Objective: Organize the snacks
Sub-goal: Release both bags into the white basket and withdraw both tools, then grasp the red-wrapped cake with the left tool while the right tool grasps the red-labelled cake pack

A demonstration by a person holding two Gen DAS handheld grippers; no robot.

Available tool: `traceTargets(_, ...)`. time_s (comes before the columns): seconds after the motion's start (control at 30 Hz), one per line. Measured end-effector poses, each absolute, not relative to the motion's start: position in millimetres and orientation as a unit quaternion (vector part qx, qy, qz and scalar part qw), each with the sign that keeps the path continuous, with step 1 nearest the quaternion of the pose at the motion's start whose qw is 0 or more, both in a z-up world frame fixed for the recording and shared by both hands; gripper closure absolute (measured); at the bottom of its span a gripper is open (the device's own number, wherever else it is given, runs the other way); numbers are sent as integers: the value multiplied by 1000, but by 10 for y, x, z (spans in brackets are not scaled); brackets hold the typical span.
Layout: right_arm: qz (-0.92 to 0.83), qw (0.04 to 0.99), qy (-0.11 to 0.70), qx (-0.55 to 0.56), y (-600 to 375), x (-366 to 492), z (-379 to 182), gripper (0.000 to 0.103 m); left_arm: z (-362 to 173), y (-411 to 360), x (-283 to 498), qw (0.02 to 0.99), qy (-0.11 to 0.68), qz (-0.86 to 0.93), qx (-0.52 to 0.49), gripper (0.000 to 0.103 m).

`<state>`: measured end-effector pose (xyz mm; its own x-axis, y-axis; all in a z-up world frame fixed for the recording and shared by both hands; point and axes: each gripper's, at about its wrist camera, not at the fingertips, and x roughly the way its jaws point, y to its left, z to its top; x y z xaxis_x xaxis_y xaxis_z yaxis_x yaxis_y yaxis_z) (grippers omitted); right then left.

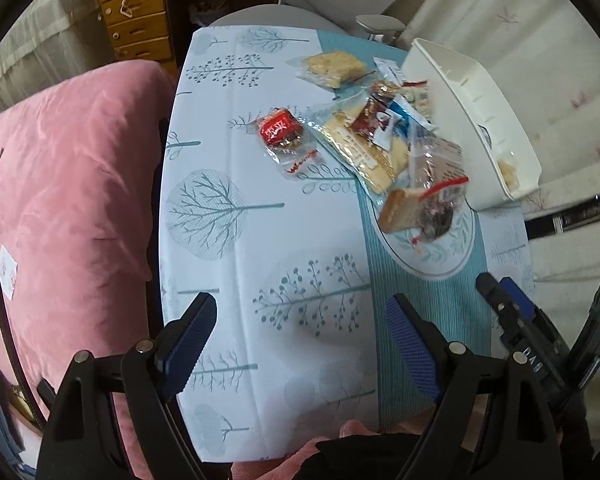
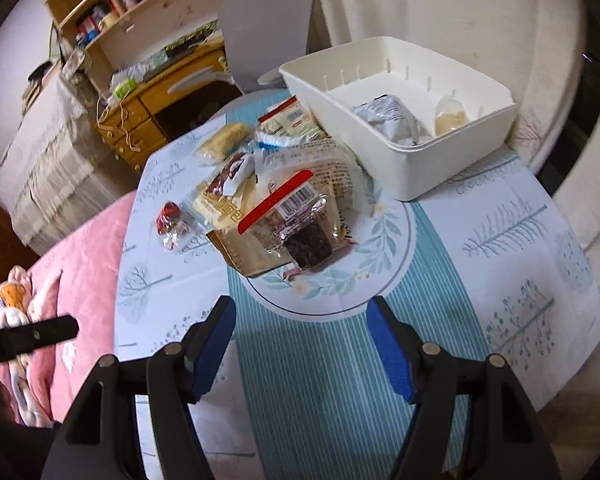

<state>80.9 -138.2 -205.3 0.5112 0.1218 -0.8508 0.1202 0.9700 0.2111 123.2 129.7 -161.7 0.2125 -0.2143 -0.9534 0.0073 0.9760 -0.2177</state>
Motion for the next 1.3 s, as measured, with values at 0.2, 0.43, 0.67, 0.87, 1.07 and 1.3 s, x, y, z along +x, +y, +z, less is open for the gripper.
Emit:
traceTargets(0.2,20,862,504,53,-1241,1065,-2204,35,-1821,1354,1539,760,637,-47,-120,17)
traceTargets(0.43,36,864,500,-32,-1128,1282,-2394,35,-2117,1365,1998,745,644,-22,-172,17)
traceTargets(0.67,53,856,506,-90,-1054,1394,-2657,35,-2450,1300,2541,737,651,-7,-184,17)
traceTargets(0.87,59,856,503,-103,-1078,1467,-2787,35,-2645,1249,2836,739,651,8,-175,17)
traceTargets(1.07,60,858,502,-95,-1121,1594,-2856,35,-2786,1246,2973,739,650,23,-178,20)
traceTargets(1.3,69,854,508,-90,-1162,1623,-2961,35,-2826,1255,3052,763,615,35,-194,30)
